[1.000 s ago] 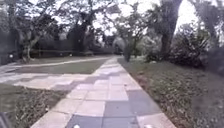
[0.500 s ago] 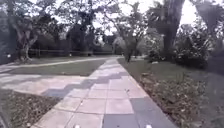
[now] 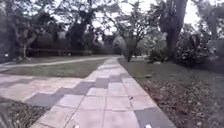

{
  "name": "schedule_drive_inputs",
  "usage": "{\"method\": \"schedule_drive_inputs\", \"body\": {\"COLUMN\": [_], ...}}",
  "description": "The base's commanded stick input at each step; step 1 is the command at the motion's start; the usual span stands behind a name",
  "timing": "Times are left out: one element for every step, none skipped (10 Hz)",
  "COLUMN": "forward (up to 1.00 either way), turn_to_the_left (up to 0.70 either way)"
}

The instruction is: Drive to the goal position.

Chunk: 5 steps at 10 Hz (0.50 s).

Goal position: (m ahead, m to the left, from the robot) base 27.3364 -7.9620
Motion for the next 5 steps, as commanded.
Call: {"method": "schedule_drive_inputs", "body": {"forward": [0.70, 0.70, 0.70, 0.70, 0.70], "turn_to_the_left": [0.00, 0.00, 0.00, 0.00, 0.00]}}
